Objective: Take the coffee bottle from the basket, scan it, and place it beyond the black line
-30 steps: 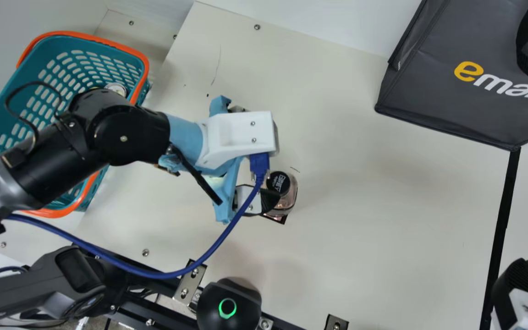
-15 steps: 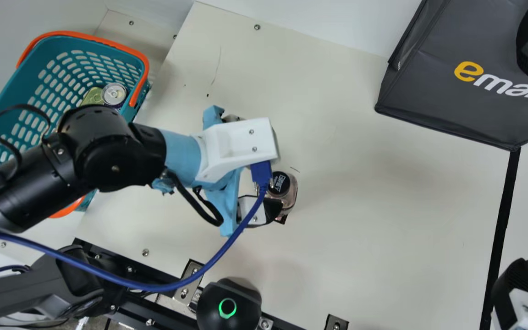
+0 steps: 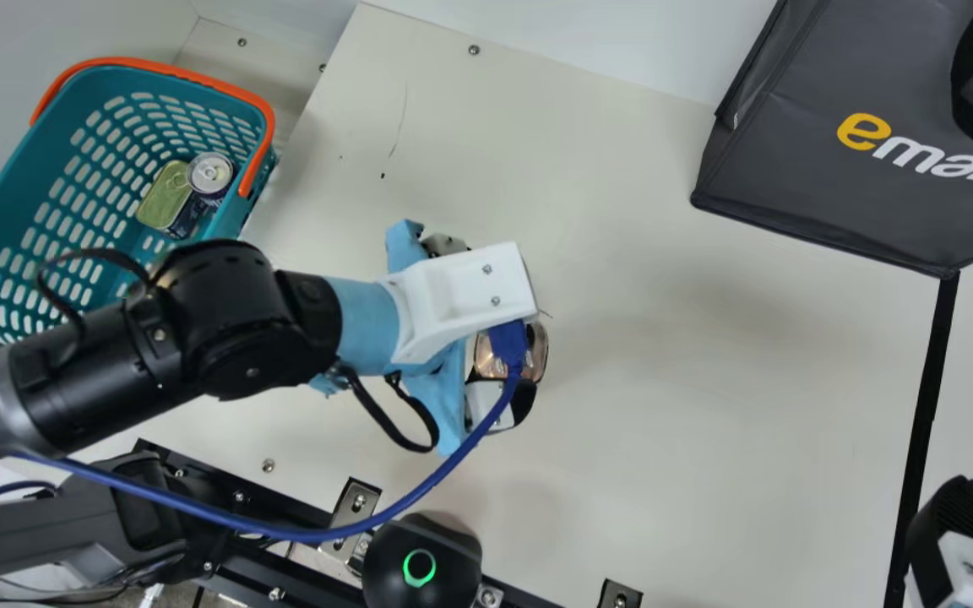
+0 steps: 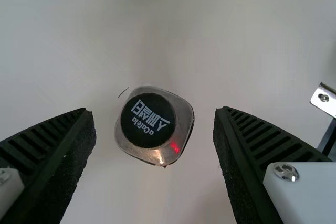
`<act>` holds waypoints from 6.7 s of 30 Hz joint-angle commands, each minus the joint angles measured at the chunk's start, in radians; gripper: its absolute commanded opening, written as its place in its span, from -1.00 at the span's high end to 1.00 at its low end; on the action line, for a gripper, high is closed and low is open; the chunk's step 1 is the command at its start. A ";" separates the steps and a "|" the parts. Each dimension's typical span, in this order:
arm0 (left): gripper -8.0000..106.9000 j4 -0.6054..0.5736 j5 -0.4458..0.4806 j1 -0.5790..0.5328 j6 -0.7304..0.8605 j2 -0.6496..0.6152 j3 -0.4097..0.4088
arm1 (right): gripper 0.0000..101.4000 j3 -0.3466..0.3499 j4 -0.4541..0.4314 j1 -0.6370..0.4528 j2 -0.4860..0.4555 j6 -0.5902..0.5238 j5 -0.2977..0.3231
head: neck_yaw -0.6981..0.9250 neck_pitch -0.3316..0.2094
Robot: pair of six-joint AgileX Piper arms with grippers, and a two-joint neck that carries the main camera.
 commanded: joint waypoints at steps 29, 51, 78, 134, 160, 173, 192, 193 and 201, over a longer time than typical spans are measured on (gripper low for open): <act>-0.71 0.110 -0.076 0.015 -0.204 0.102 0.008 | -0.79 0.000 0.000 0.000 0.000 0.000 0.001 | 0.002 -0.026; 0.68 0.021 -0.047 -0.027 -0.138 0.072 -0.030 | -0.79 0.000 0.000 0.000 0.000 0.000 0.000 | 0.002 -0.026; 0.68 -0.289 -0.026 0.180 0.510 -0.019 0.041 | -0.79 0.000 0.000 0.000 0.000 0.000 0.001 | 0.002 -0.026; 0.68 -0.223 -0.111 0.033 0.466 0.217 -0.147 | -0.79 0.000 0.000 0.000 0.000 0.000 0.001 | 0.002 -0.026; 0.68 -0.161 -0.138 -0.068 0.413 0.367 -0.264 | -0.79 0.000 0.000 0.000 0.000 0.000 0.001 | 0.002 -0.026; 0.39 -0.157 -0.151 -0.074 0.414 0.390 -0.269 | -0.79 0.000 0.000 0.000 0.000 0.000 0.001 | 0.002 -0.026; -0.71 -0.146 -0.134 -0.074 0.388 0.398 -0.308 | -0.79 0.000 0.000 0.000 0.000 0.000 0.001 | 0.002 -0.026; -0.71 -0.146 -0.133 -0.075 0.387 0.398 -0.310 | -0.79 0.000 0.000 0.000 0.000 0.000 0.001 | 0.002 -0.026; -0.71 -0.135 -0.120 -0.070 0.373 0.390 -0.321 | -0.79 0.000 0.000 0.000 0.000 0.000 0.001 | 0.002 -0.026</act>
